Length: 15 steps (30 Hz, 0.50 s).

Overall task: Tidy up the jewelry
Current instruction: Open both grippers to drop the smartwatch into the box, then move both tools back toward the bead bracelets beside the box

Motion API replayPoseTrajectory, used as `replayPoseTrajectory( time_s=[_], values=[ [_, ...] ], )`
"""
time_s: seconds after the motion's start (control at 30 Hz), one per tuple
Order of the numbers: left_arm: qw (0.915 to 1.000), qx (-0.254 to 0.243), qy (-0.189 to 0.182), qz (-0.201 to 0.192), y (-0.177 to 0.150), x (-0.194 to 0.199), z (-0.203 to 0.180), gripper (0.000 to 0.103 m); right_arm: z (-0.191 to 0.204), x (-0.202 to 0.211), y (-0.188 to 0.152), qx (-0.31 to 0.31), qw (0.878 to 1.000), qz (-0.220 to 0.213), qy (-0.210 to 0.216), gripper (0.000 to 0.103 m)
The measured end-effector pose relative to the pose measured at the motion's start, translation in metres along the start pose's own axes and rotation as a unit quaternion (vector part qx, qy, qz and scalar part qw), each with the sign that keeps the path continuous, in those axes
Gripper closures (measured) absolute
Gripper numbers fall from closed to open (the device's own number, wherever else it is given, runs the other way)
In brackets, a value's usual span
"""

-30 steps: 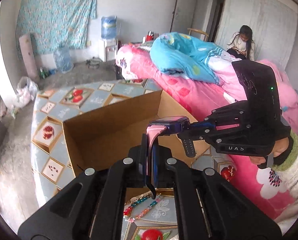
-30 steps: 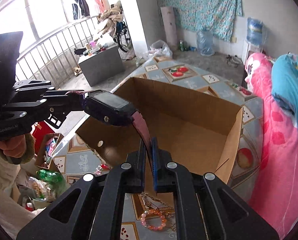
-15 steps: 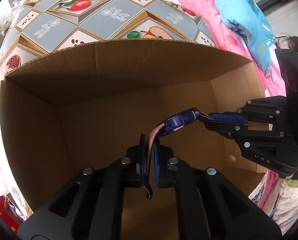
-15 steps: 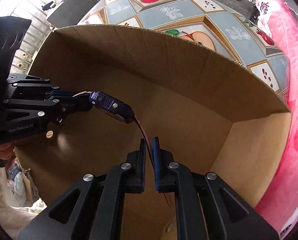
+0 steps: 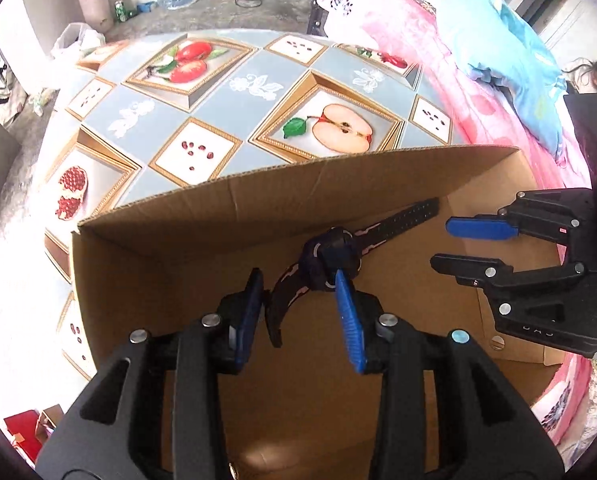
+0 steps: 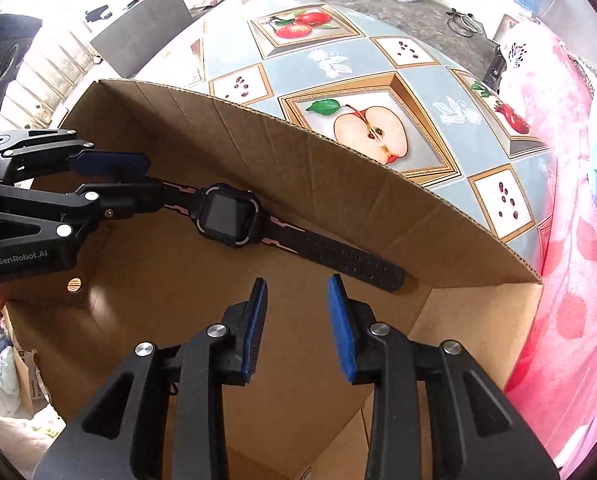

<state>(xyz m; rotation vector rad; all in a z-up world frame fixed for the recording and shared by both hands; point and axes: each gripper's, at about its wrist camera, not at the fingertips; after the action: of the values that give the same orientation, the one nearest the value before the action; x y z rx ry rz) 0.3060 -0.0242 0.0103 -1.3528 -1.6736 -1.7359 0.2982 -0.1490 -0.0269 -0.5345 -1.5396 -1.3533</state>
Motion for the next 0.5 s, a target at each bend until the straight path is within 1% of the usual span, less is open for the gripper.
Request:
replayPoseTrajectory(
  time_s=[0.07,0.13,0.2,0.27,0.3,0.33,0.37,0.43,0.47,0.5],
  values=[
    [0.9994,-0.013,0.008,-0.029,0.002,0.015,-0.005,0.067,0.004,0.012,-0.002,0.004,1.000,-0.014,-0.003,0.069],
    [0.9979,-0.023,0.007,-0.060,0.003,0.035,-0.010,0.067,0.008,0.027,-0.005,0.007,0.999,-0.030,-0.010,0.067],
    [0.9949,-0.032,0.007,-0.095,0.002,0.061,-0.015,0.067,0.010,0.044,-0.003,0.013,0.998,-0.053,-0.018,0.065],
    [0.9899,-0.045,0.008,-0.134,-0.002,0.092,-0.020,0.067,0.016,0.064,-0.005,0.016,0.996,-0.079,-0.025,0.060],
    [0.9868,-0.049,0.013,-0.154,-0.006,0.109,-0.022,0.067,0.020,0.078,-0.008,0.017,0.995,-0.098,-0.031,0.055],
    [0.9836,-0.055,0.014,-0.171,-0.013,0.126,-0.023,0.067,0.028,0.096,-0.012,0.019,0.993,-0.115,-0.034,0.048],
    [0.9800,-0.061,0.013,-0.189,-0.019,0.143,-0.025,0.067,0.035,0.111,-0.016,0.022,0.990,-0.134,-0.039,0.045],
    [0.9727,-0.065,0.019,-0.222,-0.037,0.175,-0.027,0.067,0.047,0.141,-0.030,0.024,0.982,-0.177,-0.059,0.027],
    [0.9694,-0.063,0.021,-0.236,-0.049,0.189,-0.027,0.067,0.053,0.156,-0.040,0.024,0.978,-0.198,-0.062,0.022],
    [0.9667,-0.062,0.022,-0.247,-0.061,0.202,-0.027,0.067,0.059,0.170,-0.051,0.021,0.974,-0.218,-0.058,0.014]
  ],
)
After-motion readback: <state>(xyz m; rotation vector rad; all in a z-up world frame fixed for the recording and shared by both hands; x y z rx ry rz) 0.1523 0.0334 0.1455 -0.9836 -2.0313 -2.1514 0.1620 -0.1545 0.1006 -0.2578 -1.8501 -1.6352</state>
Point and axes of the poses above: each gripper's, at about its wrist camera, not at the fingertips, and x roughly against the way its jaws point, z to its left, y to its top, and after that the axes turned 14 degrees about -z, right-handed
